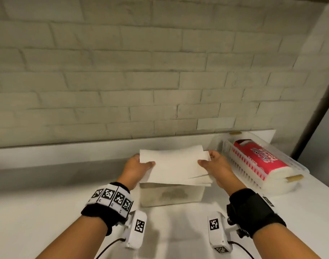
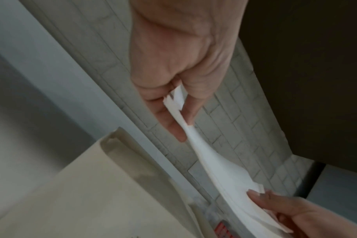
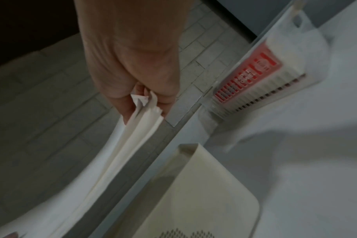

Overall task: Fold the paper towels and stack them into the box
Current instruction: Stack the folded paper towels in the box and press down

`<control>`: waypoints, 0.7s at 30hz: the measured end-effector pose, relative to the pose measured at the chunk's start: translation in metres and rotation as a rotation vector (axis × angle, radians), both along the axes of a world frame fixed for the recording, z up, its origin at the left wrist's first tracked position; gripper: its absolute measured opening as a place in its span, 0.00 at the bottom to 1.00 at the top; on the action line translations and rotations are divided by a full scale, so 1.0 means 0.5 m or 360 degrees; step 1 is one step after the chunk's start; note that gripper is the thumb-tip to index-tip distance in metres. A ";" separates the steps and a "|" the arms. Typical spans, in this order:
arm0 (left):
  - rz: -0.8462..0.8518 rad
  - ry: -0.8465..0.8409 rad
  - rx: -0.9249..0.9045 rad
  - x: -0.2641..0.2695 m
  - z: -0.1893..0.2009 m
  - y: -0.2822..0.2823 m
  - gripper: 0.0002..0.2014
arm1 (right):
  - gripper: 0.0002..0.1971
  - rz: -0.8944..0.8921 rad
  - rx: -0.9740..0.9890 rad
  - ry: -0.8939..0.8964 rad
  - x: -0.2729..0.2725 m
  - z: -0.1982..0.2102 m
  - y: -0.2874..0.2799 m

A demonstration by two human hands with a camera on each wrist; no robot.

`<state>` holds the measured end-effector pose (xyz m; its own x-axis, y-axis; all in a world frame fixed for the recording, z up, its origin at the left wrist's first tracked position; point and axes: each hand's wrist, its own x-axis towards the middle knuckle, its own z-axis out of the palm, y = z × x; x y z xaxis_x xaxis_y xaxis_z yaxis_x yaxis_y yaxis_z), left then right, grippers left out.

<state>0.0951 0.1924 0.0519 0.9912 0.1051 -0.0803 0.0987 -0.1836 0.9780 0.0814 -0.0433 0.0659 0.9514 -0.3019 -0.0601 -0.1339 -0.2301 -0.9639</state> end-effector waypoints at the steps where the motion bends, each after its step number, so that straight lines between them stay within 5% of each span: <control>1: 0.0032 -0.0001 0.0055 0.016 -0.005 -0.001 0.15 | 0.16 -0.0001 -0.0072 -0.0006 0.014 0.001 0.002; 15: -0.0097 0.0212 0.0997 0.090 -0.069 -0.003 0.24 | 0.30 0.0355 -0.0888 0.0239 0.121 -0.057 0.006; 18: -0.0088 0.0226 0.1030 0.090 -0.071 -0.003 0.23 | 0.40 0.0594 -0.1102 0.0148 0.106 -0.045 -0.003; 21: -0.0070 0.0239 0.1027 0.090 -0.072 -0.001 0.22 | 0.38 0.0956 -0.1463 0.0188 0.090 -0.028 -0.008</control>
<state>0.1402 0.1917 0.0158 0.9786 0.1382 -0.1524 0.2045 -0.7347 0.6469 0.1265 -0.0474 0.0520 0.9612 0.2314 -0.1499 0.1599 -0.9108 -0.3805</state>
